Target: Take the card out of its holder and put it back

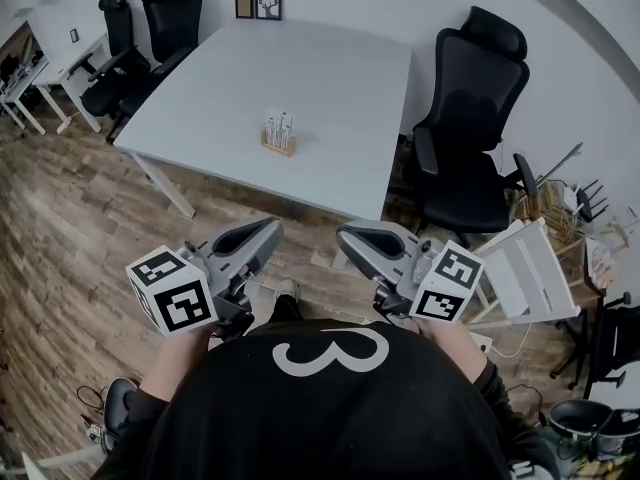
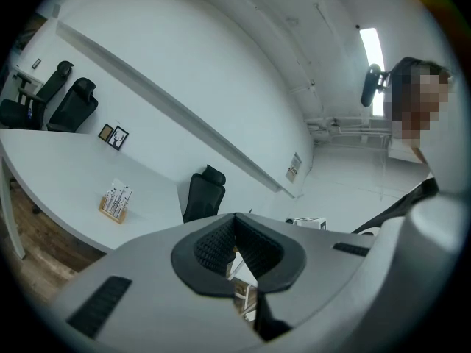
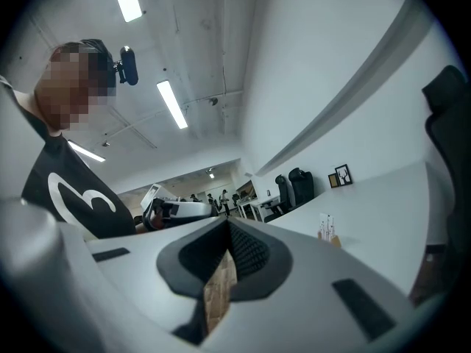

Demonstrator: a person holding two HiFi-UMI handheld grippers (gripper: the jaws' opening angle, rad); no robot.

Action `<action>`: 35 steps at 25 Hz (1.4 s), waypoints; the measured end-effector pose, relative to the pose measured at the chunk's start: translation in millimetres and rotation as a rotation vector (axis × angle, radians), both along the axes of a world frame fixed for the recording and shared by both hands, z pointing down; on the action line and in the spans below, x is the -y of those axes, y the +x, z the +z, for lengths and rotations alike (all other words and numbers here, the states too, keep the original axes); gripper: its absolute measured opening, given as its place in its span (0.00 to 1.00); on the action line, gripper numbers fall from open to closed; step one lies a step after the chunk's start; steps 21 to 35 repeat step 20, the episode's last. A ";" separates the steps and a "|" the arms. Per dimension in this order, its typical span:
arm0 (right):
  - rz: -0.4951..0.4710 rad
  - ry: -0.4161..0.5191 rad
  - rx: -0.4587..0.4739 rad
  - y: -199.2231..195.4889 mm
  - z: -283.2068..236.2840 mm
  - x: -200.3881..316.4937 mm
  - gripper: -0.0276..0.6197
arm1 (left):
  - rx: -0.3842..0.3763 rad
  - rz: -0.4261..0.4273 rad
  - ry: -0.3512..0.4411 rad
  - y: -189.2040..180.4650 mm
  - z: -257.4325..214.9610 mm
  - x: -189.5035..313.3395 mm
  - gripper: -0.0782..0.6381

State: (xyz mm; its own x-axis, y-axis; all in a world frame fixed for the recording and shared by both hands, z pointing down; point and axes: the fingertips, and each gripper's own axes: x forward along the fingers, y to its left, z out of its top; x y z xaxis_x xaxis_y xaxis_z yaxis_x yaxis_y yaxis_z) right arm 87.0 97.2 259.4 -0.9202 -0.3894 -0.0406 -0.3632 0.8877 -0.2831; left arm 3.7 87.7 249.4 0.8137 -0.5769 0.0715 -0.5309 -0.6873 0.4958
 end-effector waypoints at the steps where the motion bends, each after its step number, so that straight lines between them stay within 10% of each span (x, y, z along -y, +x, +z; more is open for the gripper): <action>1: 0.002 -0.001 0.002 0.7 0.0 -1.6 0.06 | 0.002 0.003 0.000 1.3 0.0 -1.8 0.12; 35: 0.055 -0.017 -0.006 13.2 5.7 -15.0 0.06 | 0.000 0.011 -0.017 8.0 6.7 -19.1 0.12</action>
